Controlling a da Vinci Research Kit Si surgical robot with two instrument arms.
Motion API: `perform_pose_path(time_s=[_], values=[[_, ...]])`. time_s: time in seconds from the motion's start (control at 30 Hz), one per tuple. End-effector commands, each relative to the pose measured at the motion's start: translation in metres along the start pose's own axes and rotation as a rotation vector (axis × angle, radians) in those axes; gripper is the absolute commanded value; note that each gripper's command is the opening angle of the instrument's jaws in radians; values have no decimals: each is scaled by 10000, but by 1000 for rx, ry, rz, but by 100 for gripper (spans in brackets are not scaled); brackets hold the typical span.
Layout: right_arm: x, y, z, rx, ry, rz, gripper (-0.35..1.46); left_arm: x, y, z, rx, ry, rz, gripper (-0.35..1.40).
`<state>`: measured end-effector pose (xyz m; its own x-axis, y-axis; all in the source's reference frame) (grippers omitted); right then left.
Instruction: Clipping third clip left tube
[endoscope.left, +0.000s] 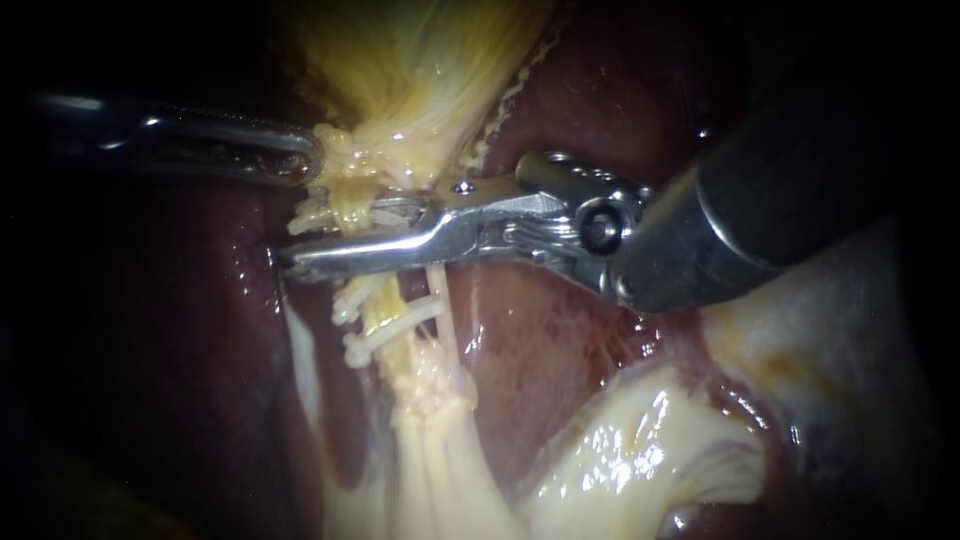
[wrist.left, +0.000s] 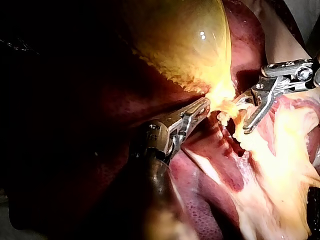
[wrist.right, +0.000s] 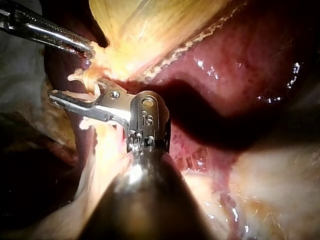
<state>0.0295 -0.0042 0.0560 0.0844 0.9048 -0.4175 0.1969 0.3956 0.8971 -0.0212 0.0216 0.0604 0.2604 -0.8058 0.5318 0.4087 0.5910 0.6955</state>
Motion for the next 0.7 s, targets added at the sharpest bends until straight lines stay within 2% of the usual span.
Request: perform_pose_path(time_s=[0.03,0.33,0.5,0.7], values=[[1,0,-1,0,-1,9,34,0,0,0,1,0,0,-35],[2,-3,-6,-10,7,57,0,0,2,0,1,0,0,-35],[-5,-3,-9,-8,3,119,-35,0,2,0,1,0,-6,-35],[-14,-1,-12,-9,-6,150,-35,0,2,0,1,0,-6,-35]])
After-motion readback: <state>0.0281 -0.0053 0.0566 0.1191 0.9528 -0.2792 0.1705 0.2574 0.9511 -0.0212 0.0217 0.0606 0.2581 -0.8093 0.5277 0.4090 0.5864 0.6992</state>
